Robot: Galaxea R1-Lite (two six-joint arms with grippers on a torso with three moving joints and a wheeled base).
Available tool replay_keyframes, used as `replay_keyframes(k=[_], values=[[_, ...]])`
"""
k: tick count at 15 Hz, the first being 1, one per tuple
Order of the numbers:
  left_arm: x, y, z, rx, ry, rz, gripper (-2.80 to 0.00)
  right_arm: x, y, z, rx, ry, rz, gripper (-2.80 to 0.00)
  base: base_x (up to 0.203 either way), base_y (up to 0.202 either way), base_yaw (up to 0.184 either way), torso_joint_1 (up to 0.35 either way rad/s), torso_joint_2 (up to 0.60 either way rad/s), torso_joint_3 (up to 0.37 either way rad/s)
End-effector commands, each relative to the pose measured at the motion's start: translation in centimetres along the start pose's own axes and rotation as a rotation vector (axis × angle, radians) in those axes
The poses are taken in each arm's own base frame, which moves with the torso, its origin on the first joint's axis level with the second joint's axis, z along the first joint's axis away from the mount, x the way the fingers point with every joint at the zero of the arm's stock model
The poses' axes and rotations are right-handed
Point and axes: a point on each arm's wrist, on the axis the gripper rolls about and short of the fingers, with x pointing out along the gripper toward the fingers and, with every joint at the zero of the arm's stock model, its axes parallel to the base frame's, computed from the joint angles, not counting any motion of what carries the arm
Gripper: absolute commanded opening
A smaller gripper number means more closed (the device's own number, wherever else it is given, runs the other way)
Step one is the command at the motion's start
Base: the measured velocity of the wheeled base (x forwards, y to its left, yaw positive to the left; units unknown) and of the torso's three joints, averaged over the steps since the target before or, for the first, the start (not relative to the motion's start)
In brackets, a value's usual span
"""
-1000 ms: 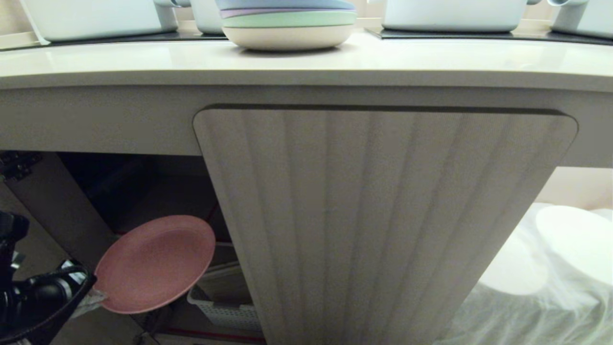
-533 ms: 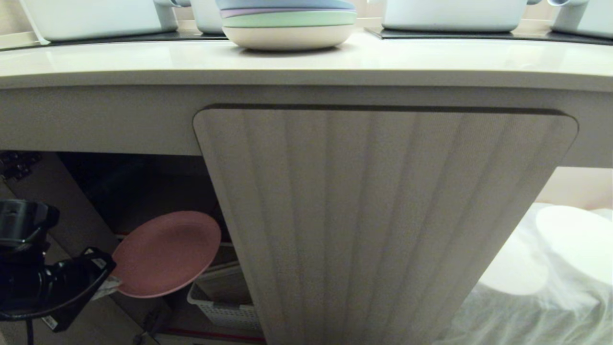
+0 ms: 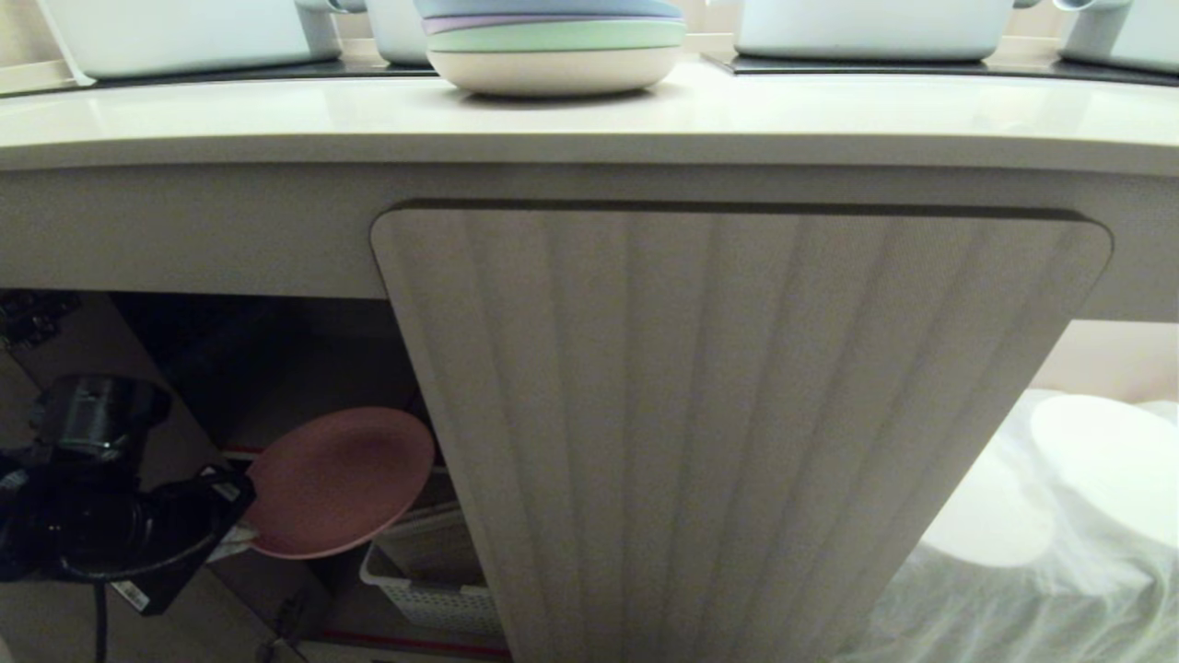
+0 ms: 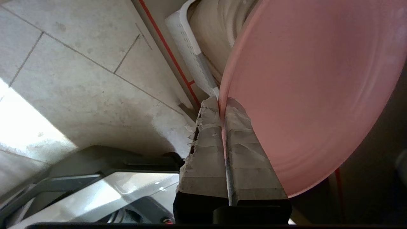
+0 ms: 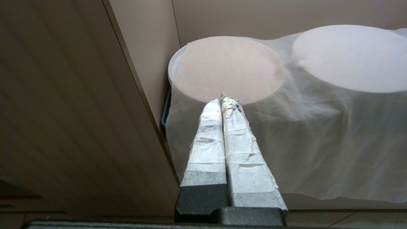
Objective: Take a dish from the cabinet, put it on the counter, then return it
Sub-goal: Put it back into the cabinet
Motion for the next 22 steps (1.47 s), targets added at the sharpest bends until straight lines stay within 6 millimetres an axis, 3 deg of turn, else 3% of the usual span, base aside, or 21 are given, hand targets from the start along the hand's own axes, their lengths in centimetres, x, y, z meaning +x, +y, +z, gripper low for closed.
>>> replay_keyframes(k=[1,11,19,22], values=[[0.7,-0.5,0.3,-0.010,0.004,0.007,-2.80,0.0,0.0,0.0,0.000,0.000,0.000,-2.80,0.000,0.000,0.000,0.000,0.00,0.000],[2.9,-2.9,2.0,-0.031,-0.016,0.000,-2.80,0.0,0.0,0.0,0.000,0.000,0.000,-2.80,0.000,0.000,0.000,0.000,0.00,0.000],[4.9,-6.6,1.6,-0.032,-0.022,-0.031,-2.80,0.0,0.0,0.0,0.000,0.000,0.000,-2.80,0.000,0.000,0.000,0.000,0.00,0.000],[5.4,-7.1,1.7,-0.034,-0.025,-0.031,-2.80,0.0,0.0,0.0,0.000,0.000,0.000,-2.80,0.000,0.000,0.000,0.000,0.00,0.000]])
